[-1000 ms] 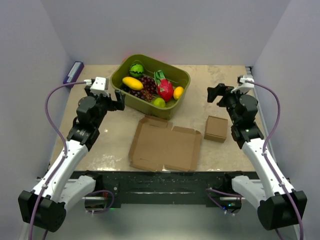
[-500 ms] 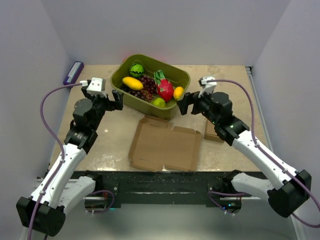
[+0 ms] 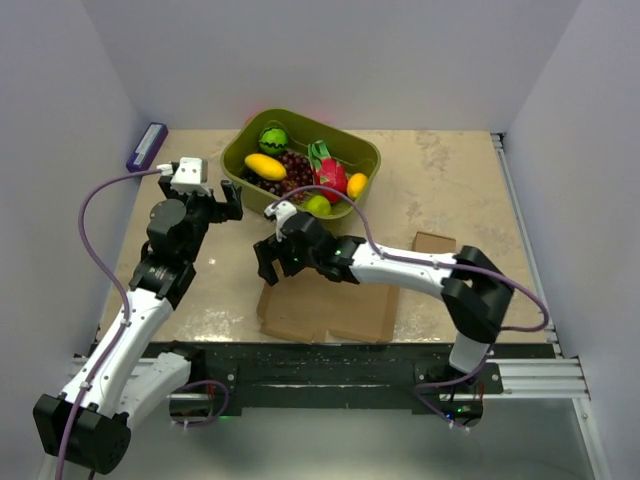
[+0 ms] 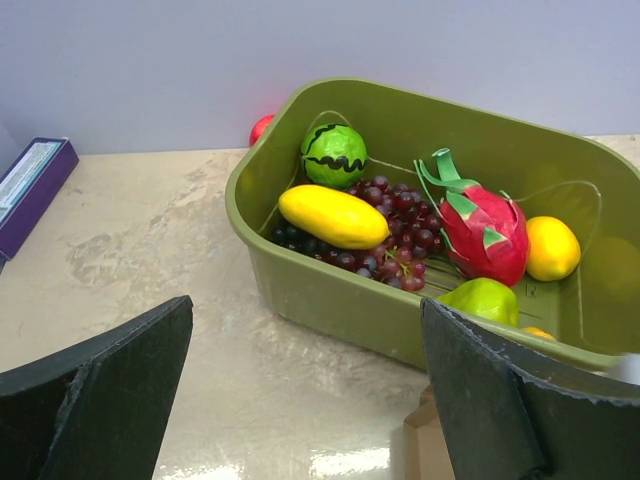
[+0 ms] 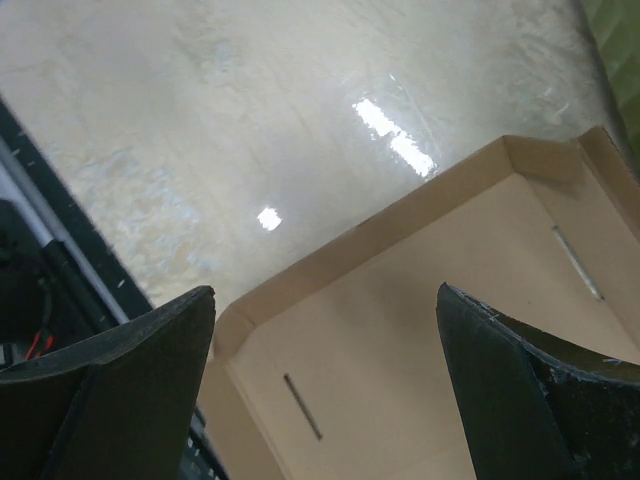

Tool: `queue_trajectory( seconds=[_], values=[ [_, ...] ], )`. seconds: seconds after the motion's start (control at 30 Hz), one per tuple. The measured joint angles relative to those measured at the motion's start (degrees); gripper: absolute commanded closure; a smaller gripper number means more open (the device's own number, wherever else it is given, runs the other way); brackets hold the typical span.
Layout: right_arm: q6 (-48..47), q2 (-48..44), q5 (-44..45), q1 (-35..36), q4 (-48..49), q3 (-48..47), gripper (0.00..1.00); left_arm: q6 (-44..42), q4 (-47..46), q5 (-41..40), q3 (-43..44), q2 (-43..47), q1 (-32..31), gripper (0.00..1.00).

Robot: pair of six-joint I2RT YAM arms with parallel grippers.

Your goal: Fold the paper box

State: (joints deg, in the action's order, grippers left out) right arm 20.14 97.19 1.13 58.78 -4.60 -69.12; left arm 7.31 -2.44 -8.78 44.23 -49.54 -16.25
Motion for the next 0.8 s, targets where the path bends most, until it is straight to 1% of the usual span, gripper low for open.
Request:
queue_trajectory(
  seconds=[0.17, 0.33, 0.57, 0.7, 0.8],
  values=[
    [3.0, 11.3, 0.6, -2.2, -1.2, -7.9, 0.07, 0.0, 0.0, -0.2, -0.1, 0.0, 0.0, 0.00],
    [4.8, 18.7, 2.4, -5.3, -1.2, -13.7, 0.07, 0.0, 0.0, -0.1, -0.1, 0.0, 0.0, 0.00],
    [6.4, 22.1, 5.4, -8.9, -0.9, -16.3, 0.07, 0.0, 0.0, 0.8, -0.1, -0.4, 0.0, 0.01],
    [6.9, 22.4, 5.4, -12.8, -1.0, -17.9, 0.07, 0.4, -0.2, 1.7, -0.4, -0.7, 0.0, 0.01],
    [7.1, 23.7, 5.3, -15.7, -1.4, -21.2, 0.07, 1.4, 0.0, 3.2, -1.8, -0.8, 0.0, 0.01]
  ],
)
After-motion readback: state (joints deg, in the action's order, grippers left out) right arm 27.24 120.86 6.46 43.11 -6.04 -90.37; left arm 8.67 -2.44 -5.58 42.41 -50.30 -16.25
